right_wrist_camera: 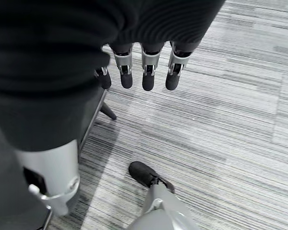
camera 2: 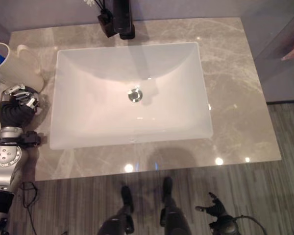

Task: Put brush and paste in cup on sink, flatten towel.

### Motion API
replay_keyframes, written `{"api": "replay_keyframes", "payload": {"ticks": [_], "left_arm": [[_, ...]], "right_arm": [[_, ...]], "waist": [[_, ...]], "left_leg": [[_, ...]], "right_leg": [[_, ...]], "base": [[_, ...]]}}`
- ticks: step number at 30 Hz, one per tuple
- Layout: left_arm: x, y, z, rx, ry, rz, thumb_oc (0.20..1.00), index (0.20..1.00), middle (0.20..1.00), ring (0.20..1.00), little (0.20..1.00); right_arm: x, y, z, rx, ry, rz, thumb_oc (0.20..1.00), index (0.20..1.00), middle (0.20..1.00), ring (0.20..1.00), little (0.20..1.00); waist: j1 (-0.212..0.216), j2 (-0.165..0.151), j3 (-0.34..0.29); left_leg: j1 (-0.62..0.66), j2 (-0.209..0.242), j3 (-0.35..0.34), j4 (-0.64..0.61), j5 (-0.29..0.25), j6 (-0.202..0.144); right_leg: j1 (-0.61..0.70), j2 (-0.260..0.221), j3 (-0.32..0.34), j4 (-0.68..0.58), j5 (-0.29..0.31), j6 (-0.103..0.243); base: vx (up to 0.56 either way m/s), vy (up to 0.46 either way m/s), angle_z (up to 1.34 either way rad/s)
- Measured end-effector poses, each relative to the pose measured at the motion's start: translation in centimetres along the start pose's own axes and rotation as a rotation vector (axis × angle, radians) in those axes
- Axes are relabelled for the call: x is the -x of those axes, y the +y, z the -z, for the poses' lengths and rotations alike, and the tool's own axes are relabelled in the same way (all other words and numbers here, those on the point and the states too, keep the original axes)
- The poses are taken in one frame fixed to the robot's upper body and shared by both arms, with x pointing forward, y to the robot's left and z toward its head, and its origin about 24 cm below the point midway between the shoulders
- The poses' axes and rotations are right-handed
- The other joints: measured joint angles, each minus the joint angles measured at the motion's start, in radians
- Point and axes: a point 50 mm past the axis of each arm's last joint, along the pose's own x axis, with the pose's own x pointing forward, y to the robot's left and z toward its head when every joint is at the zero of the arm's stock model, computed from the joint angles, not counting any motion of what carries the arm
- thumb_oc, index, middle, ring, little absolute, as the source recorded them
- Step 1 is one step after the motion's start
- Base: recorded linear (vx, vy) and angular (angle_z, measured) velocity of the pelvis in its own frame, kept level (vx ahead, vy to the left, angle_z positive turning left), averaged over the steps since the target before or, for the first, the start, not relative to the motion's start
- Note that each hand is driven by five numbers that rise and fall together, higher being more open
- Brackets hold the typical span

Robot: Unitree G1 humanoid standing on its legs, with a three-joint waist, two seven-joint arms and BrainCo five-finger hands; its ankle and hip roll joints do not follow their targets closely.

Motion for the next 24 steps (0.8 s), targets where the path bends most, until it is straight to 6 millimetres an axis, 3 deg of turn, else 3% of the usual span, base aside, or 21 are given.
{"api": "replay_keyframes", "payload": {"ticks": [13, 24], "left_arm": [[-2.9, 1.8, -1.4, -0.082, -0.034, -0.056, 0.200, 0.200, 0.200, 0.200, 0.200], [-1.1, 2.5, -1.3, -0.098, -0.023, -0.031, 0.200, 0.200, 0.200, 0.200, 0.200]], "right_arm": [[-0.2, 0.7, -0.3, -0.028, 0.004, -0.017, 1.000, 1.000, 1.000, 1.000, 1.000], [-0.3, 0.9, -0.5, -0.050, 0.002, -0.022, 1.000, 1.000, 1.000, 1.000, 1.000]], "waist": [[0.003, -0.026, 0.016], [0.010, -0.017, 0.025]], "left_leg": [[-0.017, 0.004, -0.005, 0.000, 0.004, -0.006], [-0.020, 0.004, -0.006, 0.000, 0.004, -0.006]], "right_leg": [[-0.015, 0.003, -0.004, 0.000, 0.002, -0.002], [-0.017, 0.003, -0.006, 0.000, 0.002, -0.003]], "base": [[0.00, 0.000, 0.01], [0.00, 0.003, 0.00]]}}
